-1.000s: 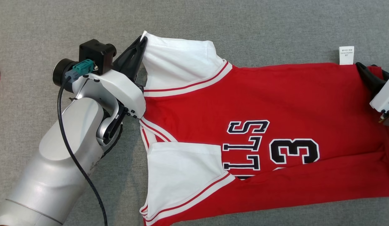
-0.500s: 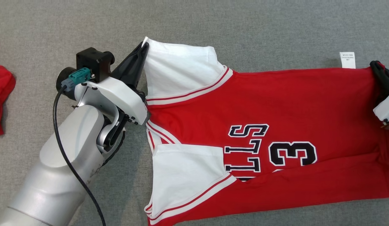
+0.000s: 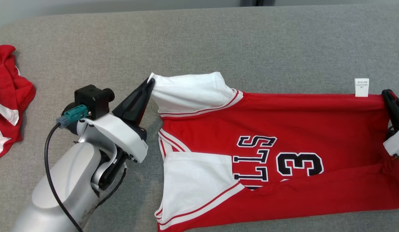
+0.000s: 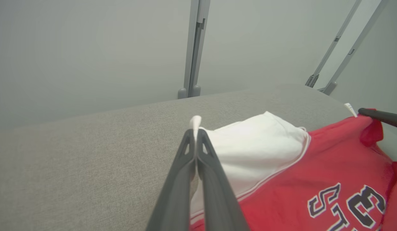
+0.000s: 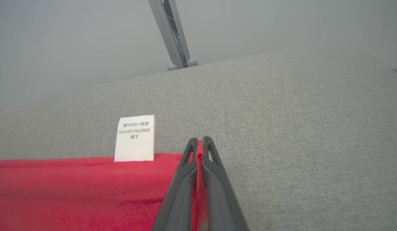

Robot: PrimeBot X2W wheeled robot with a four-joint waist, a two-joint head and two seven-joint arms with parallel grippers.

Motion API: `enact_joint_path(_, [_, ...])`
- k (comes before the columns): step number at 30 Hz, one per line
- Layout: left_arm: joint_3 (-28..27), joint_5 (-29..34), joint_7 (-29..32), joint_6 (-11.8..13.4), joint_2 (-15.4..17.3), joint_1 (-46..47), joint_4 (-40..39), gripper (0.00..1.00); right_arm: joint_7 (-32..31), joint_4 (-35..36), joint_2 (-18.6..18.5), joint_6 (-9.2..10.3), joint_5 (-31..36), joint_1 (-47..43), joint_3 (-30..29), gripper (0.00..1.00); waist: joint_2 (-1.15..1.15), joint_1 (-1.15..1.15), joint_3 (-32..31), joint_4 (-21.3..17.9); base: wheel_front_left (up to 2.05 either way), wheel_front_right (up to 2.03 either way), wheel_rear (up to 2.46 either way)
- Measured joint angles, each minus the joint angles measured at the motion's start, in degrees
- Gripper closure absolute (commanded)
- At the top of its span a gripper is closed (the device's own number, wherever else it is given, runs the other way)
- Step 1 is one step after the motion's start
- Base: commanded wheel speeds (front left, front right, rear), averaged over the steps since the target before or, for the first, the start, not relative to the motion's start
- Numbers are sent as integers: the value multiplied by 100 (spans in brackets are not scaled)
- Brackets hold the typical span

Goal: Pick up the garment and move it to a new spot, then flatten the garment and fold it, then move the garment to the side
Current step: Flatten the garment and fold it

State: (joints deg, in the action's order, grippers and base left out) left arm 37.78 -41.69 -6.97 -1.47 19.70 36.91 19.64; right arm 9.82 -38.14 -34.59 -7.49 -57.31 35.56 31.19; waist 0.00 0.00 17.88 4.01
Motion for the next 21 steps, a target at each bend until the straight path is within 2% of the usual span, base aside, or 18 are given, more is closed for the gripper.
enact_joint_path(6, [85,-374,356,-147,331,-678,-798,100,127,-13,-140,0,-119,-265,231,100,0,0,-212,76,0,0,0])
enact_joint_path(10, [178,-525,580,-210,600,-1067,-1250,100,190,-101,-231,-1,86,-338,457,100,0,0,-324,88,0,0,0])
enact_joint_path(21, [584,-1038,1391,-453,1459,-1884,-2419,100,311,-189,-412,-1,253,-521,839,100,0,0,-535,105,0,0,0])
